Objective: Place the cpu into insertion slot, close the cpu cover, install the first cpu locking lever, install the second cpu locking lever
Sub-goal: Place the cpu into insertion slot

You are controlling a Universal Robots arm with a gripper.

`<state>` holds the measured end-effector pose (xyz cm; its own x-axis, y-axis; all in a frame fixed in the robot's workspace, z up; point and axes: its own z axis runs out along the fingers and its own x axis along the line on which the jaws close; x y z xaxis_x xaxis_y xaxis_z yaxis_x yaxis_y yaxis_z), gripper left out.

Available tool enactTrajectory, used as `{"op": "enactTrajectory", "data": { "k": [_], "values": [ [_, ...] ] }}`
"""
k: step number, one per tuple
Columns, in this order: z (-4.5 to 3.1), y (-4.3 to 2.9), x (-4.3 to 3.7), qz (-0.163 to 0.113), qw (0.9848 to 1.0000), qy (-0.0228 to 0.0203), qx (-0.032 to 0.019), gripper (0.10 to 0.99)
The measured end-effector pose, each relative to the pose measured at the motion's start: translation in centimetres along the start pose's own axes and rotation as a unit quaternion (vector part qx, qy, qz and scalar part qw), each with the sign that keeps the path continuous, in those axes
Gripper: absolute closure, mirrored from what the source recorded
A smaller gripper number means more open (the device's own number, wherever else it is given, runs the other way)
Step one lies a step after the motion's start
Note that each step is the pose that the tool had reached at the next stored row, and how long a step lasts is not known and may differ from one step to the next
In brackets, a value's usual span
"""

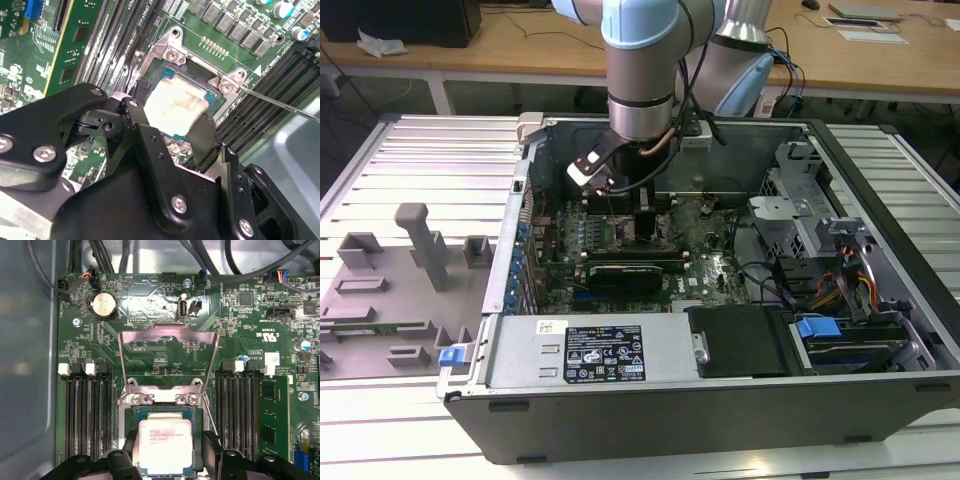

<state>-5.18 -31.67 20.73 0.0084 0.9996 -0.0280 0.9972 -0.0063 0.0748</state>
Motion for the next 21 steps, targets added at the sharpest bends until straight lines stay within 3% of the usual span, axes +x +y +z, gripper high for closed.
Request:
{"op": "enactTrajectory", "data": {
  "k": [3,10,11,16,19,20,21],
  "values": [
    [-0.58,0.04,-0.02,0.000,1.0000,-0.0002,0.0000,0.471],
    [-0.60,0.05,-0.01,0.000,1.0000,-0.0001,0.0000,0.486],
    [-0.61,0.04,-0.02,0.000,1.0000,-0.0001,0.0000,0.620],
    [-0.63,0.05,-0.02,0.000,1.0000,-0.0001,0.0000,0.918],
    [-0.66,0.05,-0.02,0.000,1.0000,-0.0001,0.0000,0.980],
    [-0.68,0.05,-0.02,0.000,1.0000,0.0052,-0.0012,0.980],
    [-0.82,0.06,-0.02,0.001,1.0000,0.0063,-0.0016,0.980]
  ]
}}
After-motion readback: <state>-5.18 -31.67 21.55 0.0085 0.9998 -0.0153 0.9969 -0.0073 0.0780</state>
